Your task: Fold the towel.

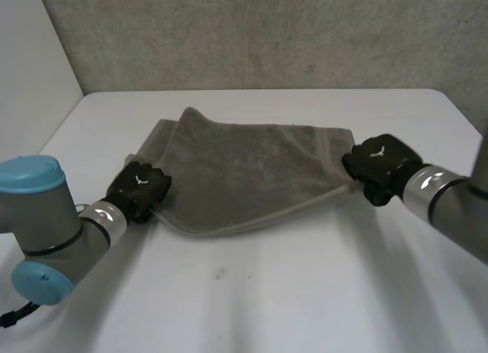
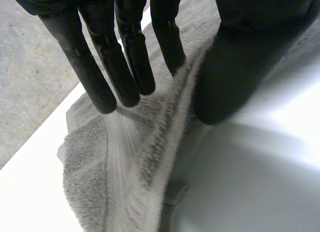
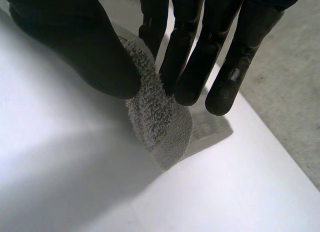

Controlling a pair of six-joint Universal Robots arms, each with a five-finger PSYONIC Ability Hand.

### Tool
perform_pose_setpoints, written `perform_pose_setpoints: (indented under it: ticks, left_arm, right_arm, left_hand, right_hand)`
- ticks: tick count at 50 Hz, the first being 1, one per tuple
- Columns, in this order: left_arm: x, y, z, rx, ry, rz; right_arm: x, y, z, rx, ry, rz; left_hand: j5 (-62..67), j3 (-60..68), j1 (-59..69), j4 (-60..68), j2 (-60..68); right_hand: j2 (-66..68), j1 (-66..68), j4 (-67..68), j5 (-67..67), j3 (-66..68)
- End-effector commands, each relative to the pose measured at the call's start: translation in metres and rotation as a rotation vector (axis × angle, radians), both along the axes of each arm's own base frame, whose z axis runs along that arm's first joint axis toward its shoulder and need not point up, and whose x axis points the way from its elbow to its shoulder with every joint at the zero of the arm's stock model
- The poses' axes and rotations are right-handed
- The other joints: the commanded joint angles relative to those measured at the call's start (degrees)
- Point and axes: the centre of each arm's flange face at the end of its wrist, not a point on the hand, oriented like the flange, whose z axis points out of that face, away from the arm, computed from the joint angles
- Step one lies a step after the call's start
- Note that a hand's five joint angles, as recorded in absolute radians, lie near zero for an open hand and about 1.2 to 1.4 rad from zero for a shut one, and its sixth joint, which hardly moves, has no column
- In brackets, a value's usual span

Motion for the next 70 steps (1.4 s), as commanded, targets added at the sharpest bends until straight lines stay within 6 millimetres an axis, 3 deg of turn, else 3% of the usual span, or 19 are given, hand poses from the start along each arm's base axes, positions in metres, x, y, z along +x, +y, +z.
perform_pose_setpoints:
  ticks: [1, 13, 23, 24, 25, 26, 27, 31, 36, 37, 39, 41, 43, 46, 51, 55, 57, 63, 70]
  left_arm:
    - [0.001, -0.004, 0.0, -0.007, 0.012, 0.008]
    - [0.001, -0.011, -0.004, -0.034, 0.066, 0.04]
    - [0.015, -0.015, 0.002, -0.041, 0.051, 0.101]
    - [0.017, -0.013, 0.004, -0.046, 0.045, 0.111]
    - [0.019, -0.009, 0.006, -0.045, 0.04, 0.115]
    - [0.019, -0.009, 0.006, -0.044, 0.04, 0.115]
    - [0.02, -0.005, 0.009, -0.045, 0.039, 0.118]
    - [0.025, 0.006, 0.02, -0.039, 0.035, 0.125]
    - [0.038, 0.043, 0.055, -0.015, -0.017, 0.123]
    - [0.038, 0.043, 0.055, -0.015, -0.017, 0.122]
    - [0.043, 0.069, 0.079, -0.009, -0.095, 0.095]
    - [0.046, 0.082, 0.086, 0.017, -0.15, 0.072]
    - [0.049, 0.096, 0.092, 0.051, -0.207, 0.039]
    - [0.053, 0.11, 0.096, 0.127, -0.28, -0.02]
    - [0.058, 0.092, 0.099, 0.079, -0.279, -0.015]
    - [0.053, 0.058, 0.073, 0.046, -0.283, -0.009]
    - [0.049, 0.048, 0.068, 0.027, -0.282, -0.017]
    - [0.031, 0.012, 0.045, -0.006, -0.263, -0.049]
    - [0.005, -0.028, 0.035, -0.174, -0.225, -0.069]
  right_arm:
    - [-0.021, 0.001, 0.033, 0.002, -0.157, -0.045]
    - [-0.066, -0.019, 0.036, -0.001, -0.19, -0.174]
    - [-0.079, -0.021, 0.024, 0.036, -0.186, -0.212]
    - [-0.079, -0.02, 0.022, 0.04, -0.186, -0.212]
    - [-0.079, -0.02, 0.022, 0.04, -0.186, -0.212]
    - [-0.079, -0.019, 0.02, 0.046, -0.184, -0.211]
    - [-0.079, -0.018, 0.02, 0.046, -0.179, -0.209]
    - [-0.078, -0.015, 0.017, 0.041, -0.135, -0.189]
    - [-0.078, -0.001, 0.013, 0.054, 0.017, -0.131]
    - [-0.079, 0.01, 0.015, 0.083, 0.091, -0.094]
    - [-0.079, 0.023, 0.013, 0.14, 0.172, -0.044]
    - [-0.082, 0.038, 0.011, 0.216, 0.25, 0.012]
    - [-0.088, 0.066, 0.007, 0.37, 0.387, 0.146]
    - [-0.088, 0.071, 0.011, 0.393, 0.406, 0.198]
    - [-0.092, 0.039, 0.02, 0.279, 0.306, 0.084]
    - [-0.091, 0.016, 0.013, 0.234, 0.241, 0.011]
    - [-0.084, -0.003, 0.004, 0.194, 0.205, -0.033]
    - [-0.053, -0.025, -0.015, 0.092, 0.238, -0.068]
    - [-0.04, -0.053, -0.033, -0.048, 0.255, -0.148]
  left_hand:
    - [-8.39, -8.5, -7.51, -8.43, -7.96]
    - [-7.72, -7.82, -6.84, -7.76, -7.29]
    - [-6.37, -6.48, -5.49, -6.41, -5.94]
    - [-0.04, -0.15, 0.84, -0.08, 0.38]
    - [17.51, 17.4, 18.39, 17.47, 17.93]
    - [17.68, 17.57, 18.56, 17.64, 18.11]
    - [32.48, 32.37, 33.36, 32.44, 32.91]
    - [32.63, 32.52, 33.51, 32.59, 33.06]
    - [32.63, 32.52, 33.51, 32.59, 33.06]
    - [32.63, 32.52, 33.51, 32.59, 33.06]
    - [32.63, 32.52, 33.51, 32.59, 33.06]
    - [32.63, 32.52, 33.51, 32.59, 33.06]
    - [32.63, 32.52, 33.51, 32.59, 33.06]
    - [32.63, 32.52, 33.51, 32.59, 33.06]
    - [32.63, 32.52, 33.51, 32.59, 33.06]
    - [32.63, 32.52, 33.51, 32.59, 33.06]
    - [32.63, 32.52, 33.51, 32.59, 33.06]
    - [32.63, 32.52, 33.51, 32.59, 33.06]
    - [32.63, 32.52, 33.51, 32.59, 33.06]
  right_hand:
    - [12.35, 24.54, 11.59, 13.21, 12.08]
    - [12.35, 24.54, 11.59, 13.21, 12.08]
    - [12.35, 24.54, 11.59, 13.21, 12.08]
    - [12.35, 24.54, 11.59, 13.21, 12.08]
    - [12.35, 24.54, 11.59, 13.21, 12.08]
    - [12.35, 24.54, 11.59, 13.21, 12.08]
    - [12.35, 24.54, 11.59, 13.21, 12.08]
    - [12.35, 24.54, 11.59, 13.21, 12.08]
    - [12.35, 24.54, 11.59, 13.21, 12.08]
    - [12.35, 24.54, 11.59, 13.21, 12.08]
    - [12.35, 24.54, 11.59, 13.21, 12.08]
    - [12.35, 24.54, 11.59, 13.21, 12.08]
    - [12.35, 24.54, 11.59, 13.21, 12.08]
    - [12.35, 24.54, 11.59, 13.21, 12.08]
    - [12.35, 24.54, 11.59, 13.21, 12.08]
    - [12.35, 24.54, 11.59, 13.21, 12.08]
    - [12.35, 24.54, 11.59, 13.21, 12.08]
    - [12.35, 24.54, 11.59, 13.21, 12.08]
    - [12.35, 24.54, 11.59, 13.21, 12.08]
